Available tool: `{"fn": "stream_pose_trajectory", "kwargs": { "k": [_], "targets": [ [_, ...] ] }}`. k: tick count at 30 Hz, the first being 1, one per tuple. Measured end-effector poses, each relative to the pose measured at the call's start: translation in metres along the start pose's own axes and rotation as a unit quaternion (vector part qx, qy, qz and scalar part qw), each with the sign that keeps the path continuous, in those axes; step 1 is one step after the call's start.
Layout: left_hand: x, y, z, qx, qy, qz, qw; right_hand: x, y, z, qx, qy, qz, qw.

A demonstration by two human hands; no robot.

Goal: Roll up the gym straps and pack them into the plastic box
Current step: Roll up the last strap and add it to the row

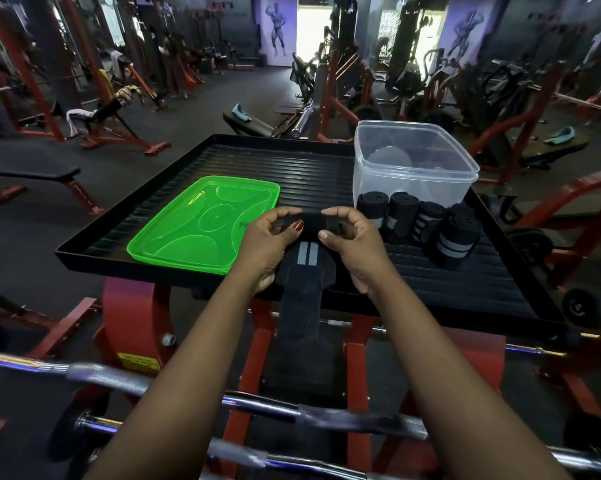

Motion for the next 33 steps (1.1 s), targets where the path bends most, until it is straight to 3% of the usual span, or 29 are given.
{"fn": "stream_pose_trajectory", "kwargs": {
  "k": [8,15,21,27,33],
  "targets": [
    [-0.0038,-0.0037,0.0012,-0.034,0.052,-0.042,0.997,-0.0073,-0.0017,-0.0016,-0.037,0.037,-0.004,0.999],
    [-0.0009,0.0000,-0.0012,0.013,0.022,0.006,1.000,-0.0020,-0.0035,-0.0025,-0.051,0.012,-0.015,0.999],
    [-0.0047,-0.0059,-0.0021,-0.042,0.082,-0.030,0.995,-0.0012,-0.0004,-0.0020,-0.027,0.008,-0.010,1.000],
    [-0.0077,-0.0021,0.0019,-0.001,0.106,-0.046,0.993,-0.0022,-0.0004,-0.0038,-0.049,-0.012,-0.016,0.999],
    [-0.0045,0.0011,0.0005,0.025,0.061,-0.007,0.998,-0.0011,-0.0025,-0.0029,-0.040,-0.025,-0.014,0.999]
  ]
}}
Point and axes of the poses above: each hand's wrist, its own z-axis away from the middle knuckle, its own y-axis out of the palm, x = y × z, the point moved 6 cm from there along -z, towards the middle knuckle, and after that the axes turned 15 degrees about -y, right-handed, at the moved point
